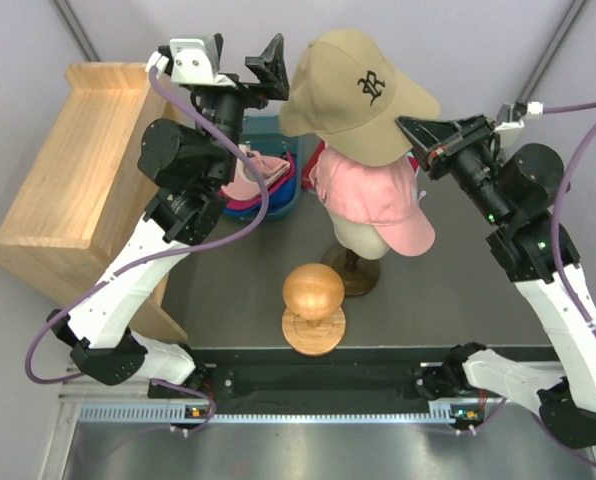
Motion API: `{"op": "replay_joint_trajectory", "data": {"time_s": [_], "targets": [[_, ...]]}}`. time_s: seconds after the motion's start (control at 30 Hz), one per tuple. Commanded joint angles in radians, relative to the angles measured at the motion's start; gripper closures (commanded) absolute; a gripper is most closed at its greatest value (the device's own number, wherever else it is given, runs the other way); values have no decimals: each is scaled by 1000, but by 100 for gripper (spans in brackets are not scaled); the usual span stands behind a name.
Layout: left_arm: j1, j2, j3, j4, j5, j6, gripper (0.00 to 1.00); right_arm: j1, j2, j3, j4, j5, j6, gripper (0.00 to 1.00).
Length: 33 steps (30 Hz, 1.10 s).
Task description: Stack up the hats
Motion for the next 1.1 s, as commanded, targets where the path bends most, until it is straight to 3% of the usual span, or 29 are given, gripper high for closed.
{"op": "replay_joint_trajectory", "data": {"time_s": [0.0, 0.3, 0.73, 1.07], "targets": [[-3, -32, -9, 28, -15, 48, 2, -6, -83, -11, -86, 54, 71, 100], [-1, -32, -17, 34, -10, 51, 2, -6, -184, -161, -186, 54, 157, 100], [-1, -21, -23, 33, 1, 45, 2, -4, -261, -163, -390, 78, 178, 100], [-1, -37, -40, 23, -13, 41, 2, -4, -316, -282, -410, 68, 207, 100]]}}
